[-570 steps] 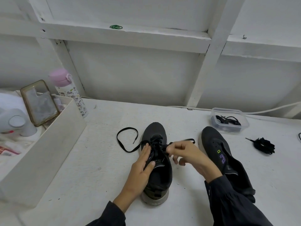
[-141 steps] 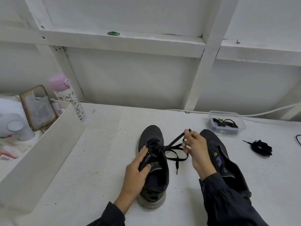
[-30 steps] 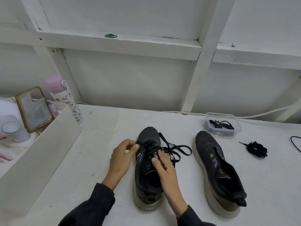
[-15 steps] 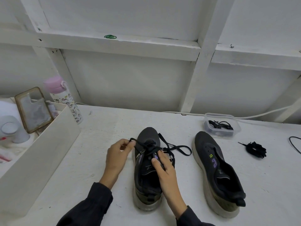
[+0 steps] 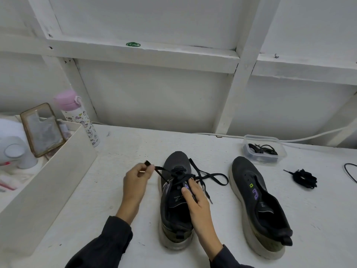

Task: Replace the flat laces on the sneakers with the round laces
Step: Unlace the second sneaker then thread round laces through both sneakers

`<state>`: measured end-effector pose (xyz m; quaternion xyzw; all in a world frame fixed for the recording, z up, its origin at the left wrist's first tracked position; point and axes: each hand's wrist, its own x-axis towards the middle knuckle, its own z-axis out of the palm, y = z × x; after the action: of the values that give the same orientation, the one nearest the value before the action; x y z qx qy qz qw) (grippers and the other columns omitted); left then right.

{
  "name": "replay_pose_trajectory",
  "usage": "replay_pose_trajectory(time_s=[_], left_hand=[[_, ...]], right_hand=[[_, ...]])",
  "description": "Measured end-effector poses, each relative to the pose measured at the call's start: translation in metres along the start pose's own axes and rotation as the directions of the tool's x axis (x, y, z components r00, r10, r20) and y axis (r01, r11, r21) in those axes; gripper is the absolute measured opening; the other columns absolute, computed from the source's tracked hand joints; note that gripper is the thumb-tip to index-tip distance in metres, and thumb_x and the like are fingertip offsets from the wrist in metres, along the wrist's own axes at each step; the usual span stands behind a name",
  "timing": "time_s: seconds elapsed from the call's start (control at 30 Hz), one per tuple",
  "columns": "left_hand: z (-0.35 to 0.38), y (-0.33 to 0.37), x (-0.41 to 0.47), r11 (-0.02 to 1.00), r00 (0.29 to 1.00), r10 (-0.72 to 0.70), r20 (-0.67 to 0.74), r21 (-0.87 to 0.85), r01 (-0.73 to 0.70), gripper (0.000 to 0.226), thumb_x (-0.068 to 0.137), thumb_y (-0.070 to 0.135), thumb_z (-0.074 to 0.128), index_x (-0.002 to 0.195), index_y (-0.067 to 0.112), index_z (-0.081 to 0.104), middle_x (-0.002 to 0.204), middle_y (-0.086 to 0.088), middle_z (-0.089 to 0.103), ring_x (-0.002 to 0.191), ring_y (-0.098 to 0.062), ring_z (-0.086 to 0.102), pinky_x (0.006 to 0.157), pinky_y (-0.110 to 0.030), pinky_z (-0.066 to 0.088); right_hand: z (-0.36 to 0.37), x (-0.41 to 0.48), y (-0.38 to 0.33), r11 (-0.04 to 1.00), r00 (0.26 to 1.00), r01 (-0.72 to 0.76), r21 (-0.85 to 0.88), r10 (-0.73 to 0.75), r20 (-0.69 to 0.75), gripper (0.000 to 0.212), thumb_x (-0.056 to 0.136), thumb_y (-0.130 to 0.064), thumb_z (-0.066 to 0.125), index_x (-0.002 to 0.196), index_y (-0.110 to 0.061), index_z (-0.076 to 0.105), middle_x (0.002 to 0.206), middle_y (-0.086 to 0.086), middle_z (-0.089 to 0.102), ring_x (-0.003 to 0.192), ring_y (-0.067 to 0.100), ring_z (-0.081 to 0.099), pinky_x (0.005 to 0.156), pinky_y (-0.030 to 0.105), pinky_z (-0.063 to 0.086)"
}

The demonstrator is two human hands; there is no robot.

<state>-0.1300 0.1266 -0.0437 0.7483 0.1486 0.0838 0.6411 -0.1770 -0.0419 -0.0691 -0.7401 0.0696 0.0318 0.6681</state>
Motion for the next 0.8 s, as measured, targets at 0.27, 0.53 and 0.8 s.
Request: replay_pose_trajectory(time_s=[0.27,0.53,0.8], left_hand=[[0.008,-0.006,-0.016,0.997,0.958,-0.051,0.284,0.065,0.033,0.033,0.079,0.048,0.074,0.076,0.015,0.07,0.066,0.013,0.065,0.064,-0.003,0.056,0.063,-0.018,0.044],[0.004,0.003,-0.003,0.993,0.998,-0.043,-0.049,-0.113,0.037,0.016,0.092,0.023,0.066,0.078,0.015,0.065,0.068,0.005,0.054,0.068,-0.009,0.048,0.069,-0.028,0.039],[0.016,-0.003,-0.025,0.997,0.958,-0.082,0.273,0.027,0.077,0.017,0.086,0.035,0.07,0.084,0.018,0.072,0.072,0.014,0.07,0.069,-0.002,0.062,0.07,-0.02,0.05]], right_hand=[[0.002,0.001,0.003,1.0,1.0,0.027,0.001,-0.027,-0.013,0.044,0.097,-0.031,0.057,0.139,-0.022,0.053,0.144,-0.008,0.049,0.134,0.001,0.04,0.116,0.028,0.031],[-0.001,0.002,0.006,1.0,1.0,0.012,0.014,-0.012,-0.012,0.047,0.097,-0.028,0.056,0.143,-0.02,0.048,0.145,-0.011,0.046,0.135,0.001,0.039,0.111,0.017,0.03],[0.003,0.001,0.003,0.999,0.999,0.034,0.016,-0.033,-0.025,0.049,0.094,-0.041,0.057,0.139,-0.024,0.053,0.143,-0.011,0.051,0.133,0.001,0.042,0.116,0.034,0.033]])
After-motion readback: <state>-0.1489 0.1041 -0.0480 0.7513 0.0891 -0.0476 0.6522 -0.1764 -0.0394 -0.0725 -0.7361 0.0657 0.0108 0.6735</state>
